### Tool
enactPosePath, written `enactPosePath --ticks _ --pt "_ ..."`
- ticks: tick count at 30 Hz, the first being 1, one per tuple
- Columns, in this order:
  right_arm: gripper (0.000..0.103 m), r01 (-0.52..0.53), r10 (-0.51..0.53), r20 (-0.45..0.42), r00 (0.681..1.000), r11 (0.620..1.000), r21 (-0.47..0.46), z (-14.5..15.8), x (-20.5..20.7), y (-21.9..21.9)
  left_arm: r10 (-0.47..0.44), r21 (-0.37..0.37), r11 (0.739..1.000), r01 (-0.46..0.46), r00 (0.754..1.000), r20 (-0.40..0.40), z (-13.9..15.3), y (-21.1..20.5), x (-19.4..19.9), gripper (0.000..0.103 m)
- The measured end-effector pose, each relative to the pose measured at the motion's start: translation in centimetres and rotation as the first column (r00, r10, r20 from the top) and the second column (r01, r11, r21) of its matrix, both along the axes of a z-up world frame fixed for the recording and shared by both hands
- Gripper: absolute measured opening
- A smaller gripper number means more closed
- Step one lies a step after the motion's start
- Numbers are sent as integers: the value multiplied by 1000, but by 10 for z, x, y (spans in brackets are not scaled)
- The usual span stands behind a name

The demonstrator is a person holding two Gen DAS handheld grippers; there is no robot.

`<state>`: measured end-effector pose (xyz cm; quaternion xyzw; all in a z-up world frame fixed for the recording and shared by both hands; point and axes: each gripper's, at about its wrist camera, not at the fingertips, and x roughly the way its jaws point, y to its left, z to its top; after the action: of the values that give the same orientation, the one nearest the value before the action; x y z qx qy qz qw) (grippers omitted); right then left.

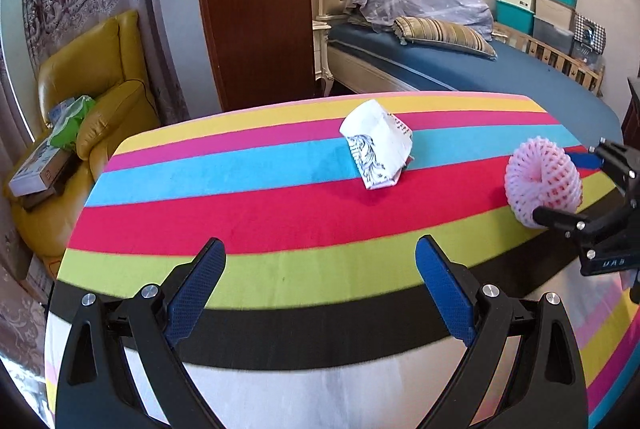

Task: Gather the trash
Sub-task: 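Grasp the crumpled white paper with the left tool while the right tool grasps the fruit net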

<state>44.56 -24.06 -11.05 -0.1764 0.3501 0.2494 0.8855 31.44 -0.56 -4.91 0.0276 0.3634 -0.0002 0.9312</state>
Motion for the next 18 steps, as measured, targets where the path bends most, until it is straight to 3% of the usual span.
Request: enactPosePath --ticks 6,12,18 --pt "39 22 -22 3 1000 998 60 -3 7 -10 -3 -24 1000 3 1000 -19 -2 -10 40 90" --pt "36 64 -65 4 998 991 116 -2 6 -20 21 -99 995 -27 998 -57 -9 -19 99 90" --pt "36 100 -100 -11 995 986 133 -3 9 -27 67 -96 993 -75 994 -86 -22 -37 142 90"
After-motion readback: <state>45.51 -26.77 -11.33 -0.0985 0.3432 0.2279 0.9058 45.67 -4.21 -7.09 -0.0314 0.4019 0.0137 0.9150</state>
